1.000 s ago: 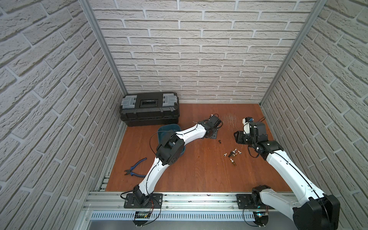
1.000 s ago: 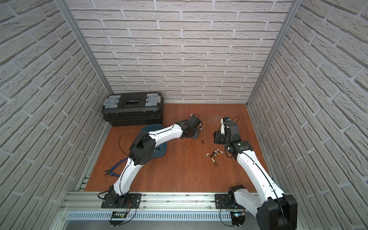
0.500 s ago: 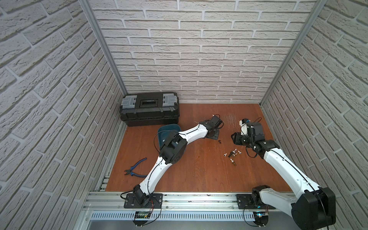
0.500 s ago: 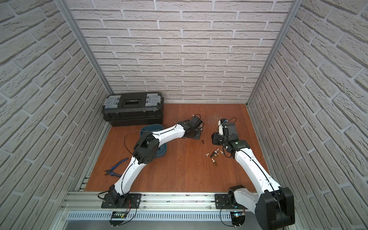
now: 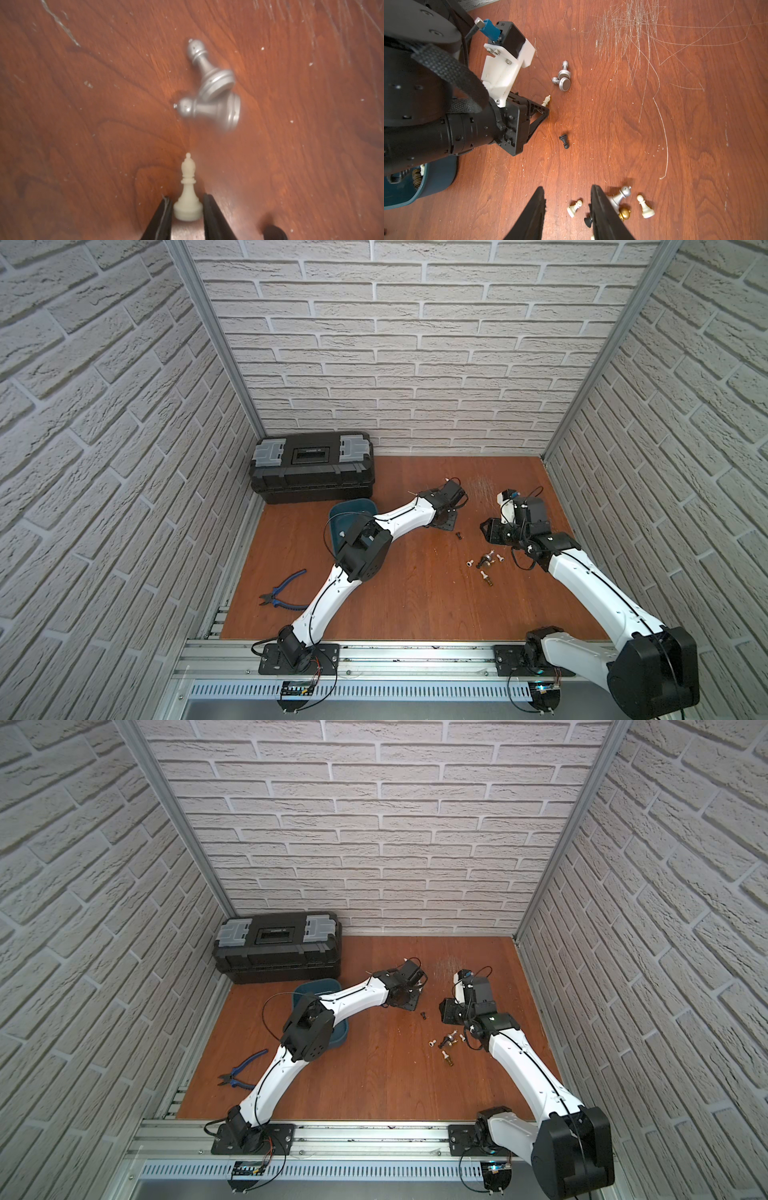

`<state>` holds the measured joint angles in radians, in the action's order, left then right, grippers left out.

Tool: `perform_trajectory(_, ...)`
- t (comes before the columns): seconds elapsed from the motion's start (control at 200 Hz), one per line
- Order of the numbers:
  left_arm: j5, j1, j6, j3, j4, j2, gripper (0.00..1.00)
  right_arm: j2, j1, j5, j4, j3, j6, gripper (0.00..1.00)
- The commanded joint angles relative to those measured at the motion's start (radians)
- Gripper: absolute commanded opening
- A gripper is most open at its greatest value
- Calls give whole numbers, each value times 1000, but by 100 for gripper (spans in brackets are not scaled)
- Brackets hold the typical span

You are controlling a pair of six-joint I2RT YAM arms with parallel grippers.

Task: Put the chess pieces into the storage box
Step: Pick up the chess piece at the center of the board.

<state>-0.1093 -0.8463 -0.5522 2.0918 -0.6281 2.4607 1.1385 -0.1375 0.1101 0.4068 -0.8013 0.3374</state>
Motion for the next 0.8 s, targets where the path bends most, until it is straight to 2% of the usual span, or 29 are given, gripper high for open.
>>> perform_trajectory(0.0, -10, 2, 22, 7, -61, 26, 29, -2, 4, 15, -42, 9, 10, 40)
perform_trajectory(0.385, 4, 2, 61, 39, -67, 15, 23, 0, 4, 26, -42, 1, 13, 40)
perform_trajectory(0.665, 4, 1, 56, -30, -29, -138, 23, 5, 4, 38, -42, -3, 26, 40)
perform_trajectory(0.795, 5, 0, 39, -123, 0, -235, 23, 33, 4, 65, -39, -4, 30, 40)
